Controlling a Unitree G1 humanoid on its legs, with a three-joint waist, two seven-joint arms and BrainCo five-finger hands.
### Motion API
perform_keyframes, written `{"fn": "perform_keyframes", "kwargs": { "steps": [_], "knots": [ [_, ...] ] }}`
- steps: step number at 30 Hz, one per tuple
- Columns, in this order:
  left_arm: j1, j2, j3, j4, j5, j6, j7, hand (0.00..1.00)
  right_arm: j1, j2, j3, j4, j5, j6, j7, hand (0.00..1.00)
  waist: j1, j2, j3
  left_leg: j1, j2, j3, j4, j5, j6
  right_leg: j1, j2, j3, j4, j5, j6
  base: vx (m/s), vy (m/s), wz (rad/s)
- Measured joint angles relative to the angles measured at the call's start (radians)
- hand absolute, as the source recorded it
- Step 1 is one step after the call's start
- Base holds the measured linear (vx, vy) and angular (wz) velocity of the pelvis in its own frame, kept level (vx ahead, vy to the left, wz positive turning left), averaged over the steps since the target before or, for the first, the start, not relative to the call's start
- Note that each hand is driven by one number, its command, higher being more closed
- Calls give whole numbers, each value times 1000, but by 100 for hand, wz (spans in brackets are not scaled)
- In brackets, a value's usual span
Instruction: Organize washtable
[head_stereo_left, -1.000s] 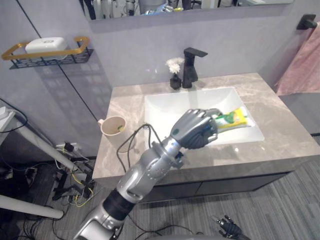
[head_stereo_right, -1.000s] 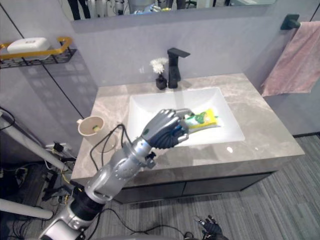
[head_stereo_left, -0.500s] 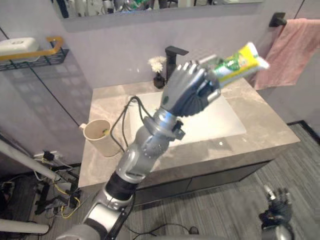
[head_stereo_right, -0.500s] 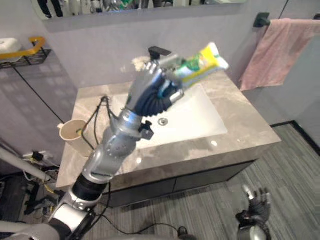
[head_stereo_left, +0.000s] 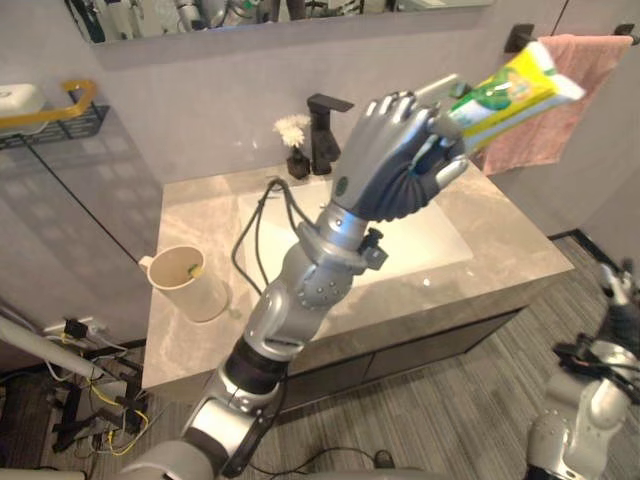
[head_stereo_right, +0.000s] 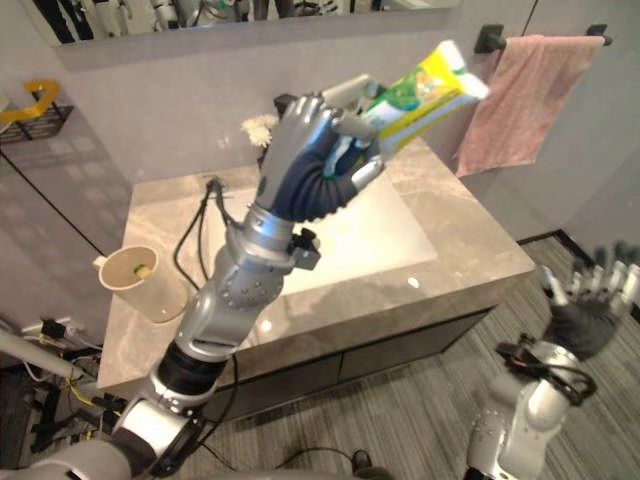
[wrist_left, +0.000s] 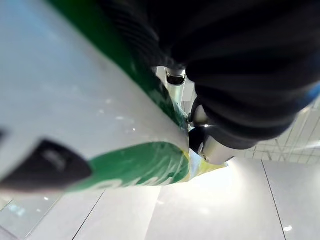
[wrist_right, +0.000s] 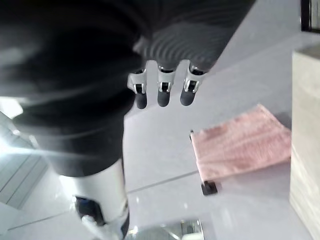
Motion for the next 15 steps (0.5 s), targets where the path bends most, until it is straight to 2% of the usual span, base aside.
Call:
{"fn": "perform_keyframes", "kwargs": {
  "steps": [3,6,8,15],
  "knots": [
    [-18,0,-18,5,-3,-9,-1,100,-68,-54,105,57,41,12,34,0,5,0,0,-5,-3,-9,0,0,0,0,-3,-5,-2,8,5,-5,-9,8],
    [-18,-1,-41,16,-11,-12,-2,100,-111,-88,142,109,61,22,54,0,19,0,0,-8,-3,-22,0,0,1,0,-4,-14,-3,16,6,-3,-8,8],
    [-18,-3,-54,24,-13,-12,-3,100,-140,-118,181,138,85,49,66,0,25,1,-1,-14,-4,-38,0,1,2,3,-6,-30,-4,22,6,-5,-6,17],
    [-19,-8,-99,24,-42,-29,-22,100,-247,-139,276,186,174,78,106,0,32,1,-1,-25,-15,-66,0,7,10,10,-20,-57,-8,31,14,-11,3,13]
  ]
}}
